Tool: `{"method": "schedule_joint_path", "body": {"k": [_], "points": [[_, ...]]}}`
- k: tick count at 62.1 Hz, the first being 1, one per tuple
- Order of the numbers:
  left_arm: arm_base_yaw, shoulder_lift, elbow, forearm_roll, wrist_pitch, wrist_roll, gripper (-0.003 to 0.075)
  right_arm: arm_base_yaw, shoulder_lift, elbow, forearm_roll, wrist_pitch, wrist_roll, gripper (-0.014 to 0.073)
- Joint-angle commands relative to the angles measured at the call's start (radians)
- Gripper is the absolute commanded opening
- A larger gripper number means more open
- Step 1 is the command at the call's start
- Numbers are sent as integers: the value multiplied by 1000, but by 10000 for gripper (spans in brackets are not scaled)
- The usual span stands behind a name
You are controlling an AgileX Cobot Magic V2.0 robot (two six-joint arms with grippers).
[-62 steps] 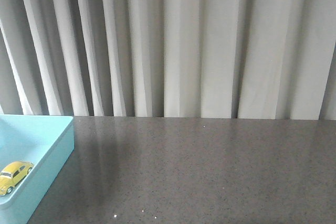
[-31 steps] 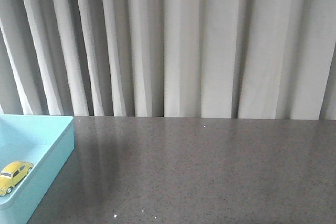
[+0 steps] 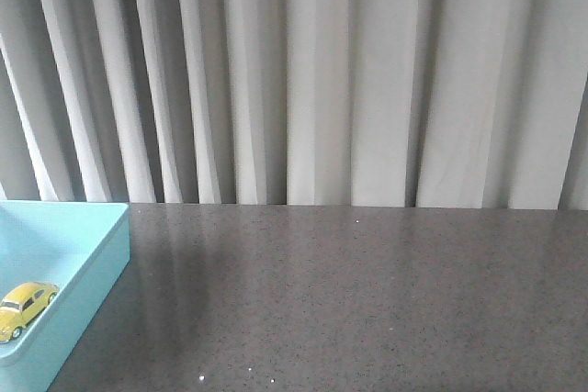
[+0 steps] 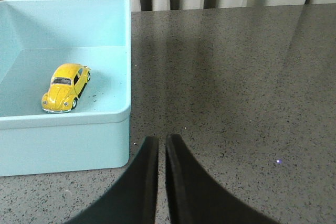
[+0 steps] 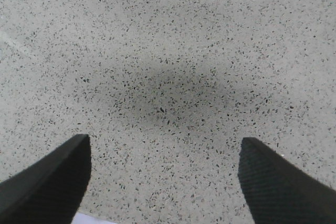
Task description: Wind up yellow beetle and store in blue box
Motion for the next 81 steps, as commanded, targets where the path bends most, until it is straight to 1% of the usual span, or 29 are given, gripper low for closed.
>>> {"method": "schedule_joint_path", "body": {"k": [1, 6, 13, 18, 23, 25, 60, 64, 68, 72, 76, 81], "points": [[-8, 0, -26, -17, -79, -8, -7, 2, -12, -26, 7, -49, -1, 529], [-8, 0, -26, -17, -79, -8, -6, 2, -12, -26, 7, -49, 0, 449], [-8, 0, -26, -17, -78, -8, -7, 2, -12, -26, 7, -49, 0, 275], [-8, 0, -26, -17, -78, -8, -7, 2, -12, -26, 9, -48, 0, 126], [-8, 0, -26, -17, -78, -8, -7, 2, -12, -26, 17, -48, 0, 13], [-8, 0, -26, -17, -78, -8, -7, 2, -12, -26, 17, -48, 0, -15], [-8, 0, -26, -17, -78, -8, -6, 2, -12, -26, 20, -48, 0, -7], [-8, -5, -23, 1, -78, -8, -6, 2, -12, -26, 20, -48, 0, -7], [-8, -41, 2, 49, -79, -13, -6, 2, -12, -26, 20, -48, 0, -7], [-8, -94, 49, 95, -91, -55, -6, 2, -12, -26, 20, -47, 0, -7], [-8, -159, 103, 140, -121, -116, -6, 2, -12, -26, 20, -47, 0, -7], [-8, -247, 181, 160, -168, -141, -6, 2, -12, -26, 20, -47, 0, -7]]}}
